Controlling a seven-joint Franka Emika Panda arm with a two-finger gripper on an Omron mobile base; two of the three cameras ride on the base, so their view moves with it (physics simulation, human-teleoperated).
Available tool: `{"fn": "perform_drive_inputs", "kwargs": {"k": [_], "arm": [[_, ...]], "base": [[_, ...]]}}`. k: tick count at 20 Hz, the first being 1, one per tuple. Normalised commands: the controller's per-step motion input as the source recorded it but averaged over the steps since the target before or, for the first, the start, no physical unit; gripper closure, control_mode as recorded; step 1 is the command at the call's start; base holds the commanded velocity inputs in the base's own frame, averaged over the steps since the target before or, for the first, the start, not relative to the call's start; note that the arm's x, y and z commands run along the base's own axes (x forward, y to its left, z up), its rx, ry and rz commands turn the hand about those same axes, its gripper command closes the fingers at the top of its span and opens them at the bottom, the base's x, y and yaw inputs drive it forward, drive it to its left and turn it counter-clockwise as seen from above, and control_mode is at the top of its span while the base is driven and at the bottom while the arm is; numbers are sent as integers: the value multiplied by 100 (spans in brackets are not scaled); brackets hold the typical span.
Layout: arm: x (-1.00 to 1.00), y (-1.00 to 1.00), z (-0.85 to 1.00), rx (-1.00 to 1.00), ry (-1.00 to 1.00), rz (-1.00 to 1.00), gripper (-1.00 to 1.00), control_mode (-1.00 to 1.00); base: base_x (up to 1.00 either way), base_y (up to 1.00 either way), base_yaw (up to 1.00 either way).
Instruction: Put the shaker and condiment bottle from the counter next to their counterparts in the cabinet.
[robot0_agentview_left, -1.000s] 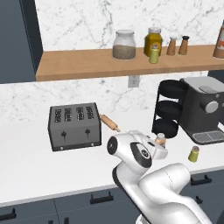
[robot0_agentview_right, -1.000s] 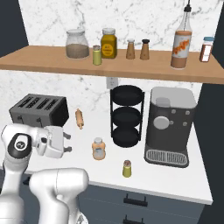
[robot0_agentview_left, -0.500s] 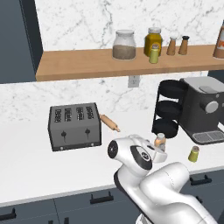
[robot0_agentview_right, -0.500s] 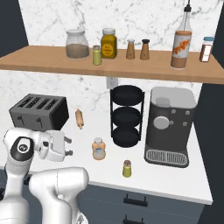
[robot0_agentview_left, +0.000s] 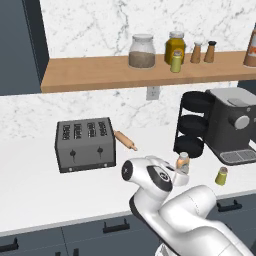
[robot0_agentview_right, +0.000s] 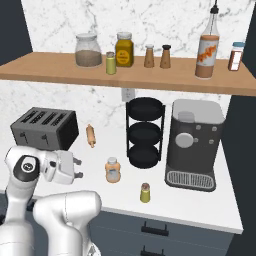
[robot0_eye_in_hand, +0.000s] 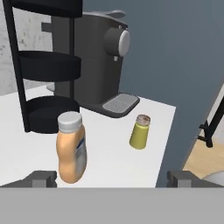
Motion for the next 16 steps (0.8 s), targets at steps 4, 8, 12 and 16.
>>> {"fn": "perform_drive_inputs", "kwargs": {"k": [4,8,12,16], "arm": [[17,-6,-15,0,3,0,-100,-100],[18,-12,-17,0,1,0,-100,-100],[19,-22,-17,0,0,0,-100,-100],[21,-30,-17,0,0,0,-100,-100]], "base": [[0,0,0],[0,0,0],[0,0,0],[0,0,0]]}}
